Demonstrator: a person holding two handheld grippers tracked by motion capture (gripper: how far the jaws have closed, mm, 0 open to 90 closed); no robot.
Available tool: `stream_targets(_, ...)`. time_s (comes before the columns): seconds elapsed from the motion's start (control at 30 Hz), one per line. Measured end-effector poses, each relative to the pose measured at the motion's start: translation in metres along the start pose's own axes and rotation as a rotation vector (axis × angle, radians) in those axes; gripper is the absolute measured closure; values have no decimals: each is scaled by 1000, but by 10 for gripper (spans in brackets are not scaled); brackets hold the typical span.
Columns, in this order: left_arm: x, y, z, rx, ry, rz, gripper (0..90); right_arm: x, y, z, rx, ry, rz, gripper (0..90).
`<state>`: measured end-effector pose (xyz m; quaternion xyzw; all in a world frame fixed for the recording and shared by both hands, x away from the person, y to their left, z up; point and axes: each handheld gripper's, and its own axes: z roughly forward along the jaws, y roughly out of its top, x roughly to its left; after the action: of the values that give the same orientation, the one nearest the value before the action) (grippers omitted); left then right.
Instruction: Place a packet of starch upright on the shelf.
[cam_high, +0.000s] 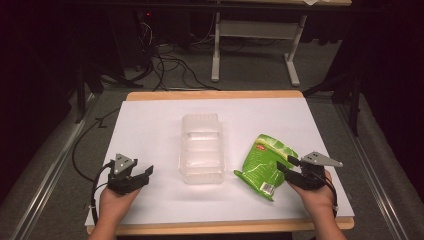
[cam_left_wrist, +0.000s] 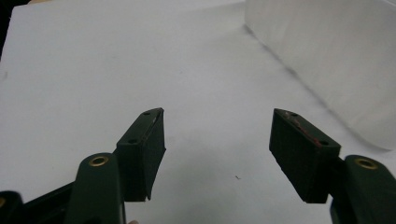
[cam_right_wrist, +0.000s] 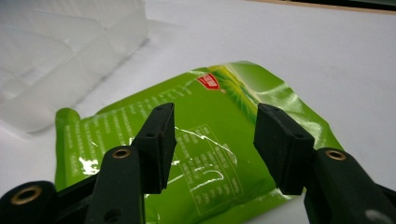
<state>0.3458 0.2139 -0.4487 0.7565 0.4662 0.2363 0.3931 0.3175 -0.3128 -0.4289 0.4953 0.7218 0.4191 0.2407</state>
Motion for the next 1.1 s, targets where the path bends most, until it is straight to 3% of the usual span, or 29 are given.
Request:
stream_targets(0.17,-2,-1,2,11,-6,3,362,-6,27,1,-29,-25,1,515)
stream_targets(0.23,-3,0,1,6,-6,6,362,-18,38,6,-29,-47,38,514)
stream_targets(0.33,-3,0,1,5,-7,4,363,-27,37,11,-47,-71,74,517)
stream_targets(0.4,-3,0,1,7,-6,4,362,-33,26,15,-77,-73,109,524)
stream_targets(0.43,-3,0,0,3,-10,4,363,-39,16,22,-7,-98,88,494)
stream_targets(0.53,-4,0,0,5,-12,14,362,-47,7,22,27,-122,90,495)
stream_targets(0.57,-4,0,0,5,-13,14,362,-55,2,22,39,-115,127,487)
stream_targets(0.63,-4,0,2,12,-12,12,362,-59,0,22,48,-121,145,475)
stream_targets(0.73,-6,0,3,17,-10,18,362,-62,-1,25,62,-129,141,460)
stream_targets(0.97,-9,-1,3,32,-21,44,362,-69,-8,43,163,-140,160,421)
stream_targets(1.1,-10,-1,3,34,-23,45,362,-73,-10,54,184,-146,177,408)
